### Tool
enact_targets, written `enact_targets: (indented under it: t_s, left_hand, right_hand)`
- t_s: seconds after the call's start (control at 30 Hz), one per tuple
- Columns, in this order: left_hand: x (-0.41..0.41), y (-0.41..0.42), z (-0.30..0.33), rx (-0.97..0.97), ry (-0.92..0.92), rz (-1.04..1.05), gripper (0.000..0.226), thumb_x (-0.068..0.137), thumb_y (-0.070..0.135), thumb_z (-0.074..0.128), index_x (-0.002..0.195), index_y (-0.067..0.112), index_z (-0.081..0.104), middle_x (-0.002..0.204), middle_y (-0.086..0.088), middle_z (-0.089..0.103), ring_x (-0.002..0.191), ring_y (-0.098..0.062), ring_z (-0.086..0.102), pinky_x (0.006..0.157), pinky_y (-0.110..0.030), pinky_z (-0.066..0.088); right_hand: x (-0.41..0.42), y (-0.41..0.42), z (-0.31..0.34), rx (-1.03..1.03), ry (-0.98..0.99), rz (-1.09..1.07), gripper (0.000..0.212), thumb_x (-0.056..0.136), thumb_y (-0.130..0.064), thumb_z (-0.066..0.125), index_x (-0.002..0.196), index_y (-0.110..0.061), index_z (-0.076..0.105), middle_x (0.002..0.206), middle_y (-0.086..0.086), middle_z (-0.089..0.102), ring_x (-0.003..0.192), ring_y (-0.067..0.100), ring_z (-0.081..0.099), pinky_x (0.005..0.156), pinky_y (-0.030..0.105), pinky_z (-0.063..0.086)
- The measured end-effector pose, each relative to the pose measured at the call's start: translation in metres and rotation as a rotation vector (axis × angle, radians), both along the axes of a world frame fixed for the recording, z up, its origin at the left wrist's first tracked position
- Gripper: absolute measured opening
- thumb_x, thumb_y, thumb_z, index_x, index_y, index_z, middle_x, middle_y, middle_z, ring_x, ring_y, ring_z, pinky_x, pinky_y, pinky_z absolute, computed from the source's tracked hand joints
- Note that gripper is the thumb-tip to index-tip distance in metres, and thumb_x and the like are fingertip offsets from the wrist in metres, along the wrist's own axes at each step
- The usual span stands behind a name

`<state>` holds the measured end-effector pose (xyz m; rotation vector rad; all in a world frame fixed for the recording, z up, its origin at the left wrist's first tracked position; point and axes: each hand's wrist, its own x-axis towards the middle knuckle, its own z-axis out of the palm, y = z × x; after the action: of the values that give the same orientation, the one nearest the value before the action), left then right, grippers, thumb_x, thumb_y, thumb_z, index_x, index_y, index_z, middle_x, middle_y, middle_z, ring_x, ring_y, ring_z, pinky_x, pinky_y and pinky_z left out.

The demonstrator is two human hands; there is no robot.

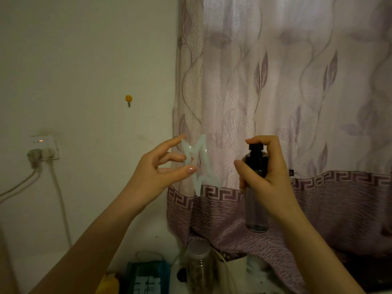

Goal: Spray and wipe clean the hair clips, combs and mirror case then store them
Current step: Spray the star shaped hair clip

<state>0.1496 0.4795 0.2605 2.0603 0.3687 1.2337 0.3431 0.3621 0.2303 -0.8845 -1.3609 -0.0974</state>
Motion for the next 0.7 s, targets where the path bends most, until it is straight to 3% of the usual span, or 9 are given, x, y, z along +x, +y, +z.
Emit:
enact_targets:
  t_s: [0.13,0.5,0.6,0.7]
  left_hand:
    - [0.000,0.004,-0.001,-0.046,-0.080,0.041,0.076,0.060,0.037,0.077,0.131,0.038,0.052,0.100,0.001,0.073,0.097,-0.009,0.068,0.084,-0.028,0.057]
    - [0.003,0.002,-0.001,-0.043,-0.136,0.015,0.064,0.061,0.039,0.077,0.119,0.050,0.054,0.098,0.001,0.074,0.096,-0.007,0.068,0.077,-0.021,0.057]
    - [0.002,0.003,-0.001,-0.047,-0.139,0.006,0.064,0.060,0.040,0.077,0.119,0.050,0.055,0.097,0.001,0.074,0.096,-0.008,0.068,0.075,-0.021,0.057]
    - [0.002,0.004,-0.002,-0.055,-0.131,0.018,0.067,0.057,0.045,0.077,0.120,0.053,0.054,0.097,0.005,0.073,0.094,-0.007,0.069,0.076,-0.023,0.057]
  right_hand:
    - [0.001,0.001,-0.012,-0.021,-0.010,0.014,0.035,0.088,-0.005,0.063,0.107,-0.030,0.048,0.074,0.007,0.053,0.054,0.020,0.054,0.055,0.036,0.053]
    - [-0.009,0.009,-0.023,-0.060,-0.062,-0.025,0.034,0.088,-0.007,0.065,0.098,-0.034,0.045,0.064,0.009,0.053,0.053,0.032,0.052,0.050,0.054,0.047]
    - [-0.010,0.009,-0.024,-0.060,-0.056,-0.027,0.034,0.088,-0.006,0.064,0.094,-0.033,0.045,0.064,0.012,0.052,0.051,0.030,0.051,0.048,0.050,0.047]
    - [-0.009,0.009,-0.027,-0.057,-0.010,-0.018,0.034,0.088,-0.004,0.064,0.092,-0.032,0.045,0.067,0.009,0.054,0.049,0.019,0.053,0.048,0.037,0.049]
